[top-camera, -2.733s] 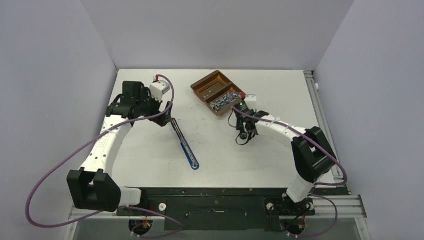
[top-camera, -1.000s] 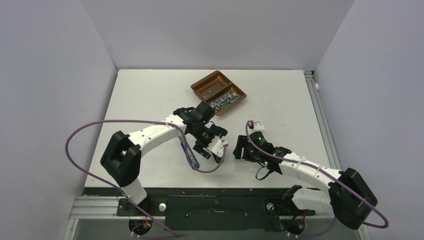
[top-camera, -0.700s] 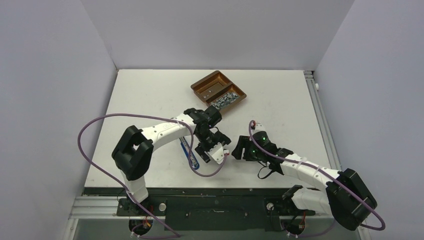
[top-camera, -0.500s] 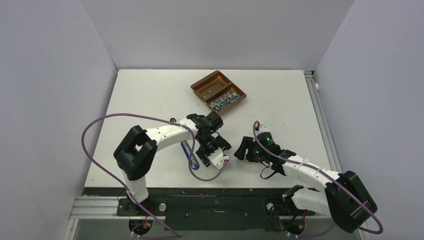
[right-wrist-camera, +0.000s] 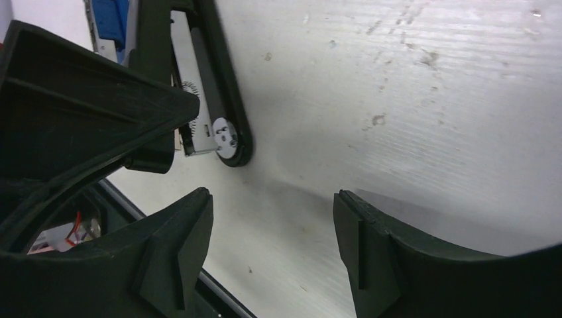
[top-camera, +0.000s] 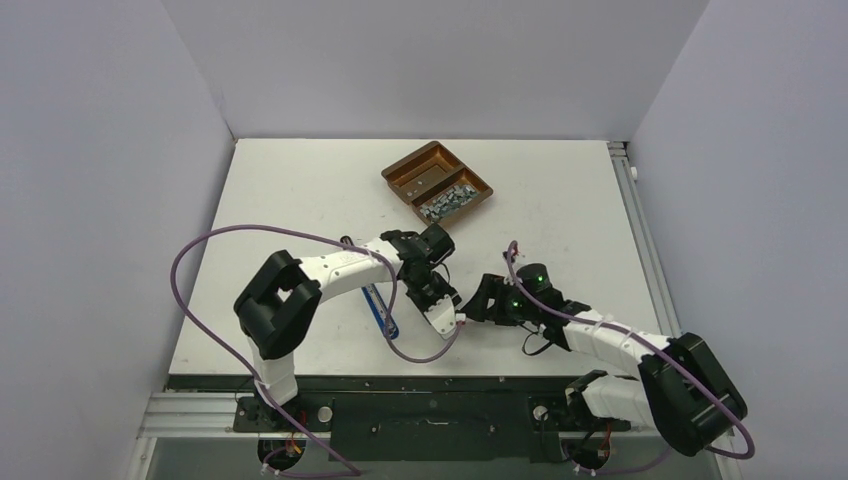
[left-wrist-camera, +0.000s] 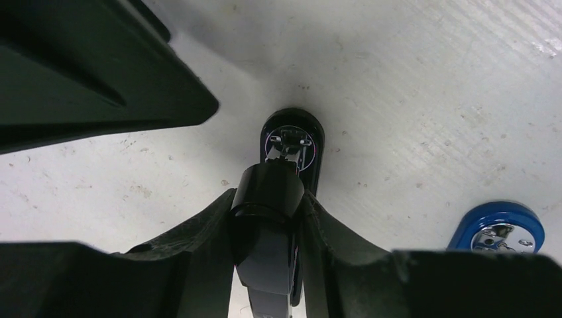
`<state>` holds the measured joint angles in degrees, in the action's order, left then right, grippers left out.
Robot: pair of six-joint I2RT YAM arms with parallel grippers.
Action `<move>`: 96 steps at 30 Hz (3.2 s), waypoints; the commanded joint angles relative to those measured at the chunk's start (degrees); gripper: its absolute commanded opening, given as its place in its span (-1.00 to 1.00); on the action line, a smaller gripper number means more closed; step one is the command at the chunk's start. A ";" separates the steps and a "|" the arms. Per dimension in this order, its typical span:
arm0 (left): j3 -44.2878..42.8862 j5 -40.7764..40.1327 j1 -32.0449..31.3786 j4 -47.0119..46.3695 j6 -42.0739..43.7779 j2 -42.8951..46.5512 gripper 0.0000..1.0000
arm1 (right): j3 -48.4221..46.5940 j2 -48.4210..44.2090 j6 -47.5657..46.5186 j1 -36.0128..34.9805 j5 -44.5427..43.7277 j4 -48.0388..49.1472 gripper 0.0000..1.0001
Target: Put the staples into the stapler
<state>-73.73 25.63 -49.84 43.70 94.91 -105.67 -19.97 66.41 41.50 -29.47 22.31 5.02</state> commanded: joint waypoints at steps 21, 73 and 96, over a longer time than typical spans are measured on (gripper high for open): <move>-2.77 5.26 0.34 1.15 -7.72 12.82 -0.78 | -8.43 13.77 -3.01 -1.08 13.08 9.02 0.09; -4.16 18.47 8.90 0.43 -17.06 15.71 -0.91 | -4.26 12.81 -11.74 -20.87 -20.94 17.15 -0.60; -0.04 15.09 18.86 -23.22 -29.99 14.75 -0.87 | 1.38 9.44 -6.77 -26.26 -29.18 12.46 -0.73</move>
<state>-67.88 42.57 -36.16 35.16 68.77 -91.05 -20.34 76.58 31.59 -53.84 -6.85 24.45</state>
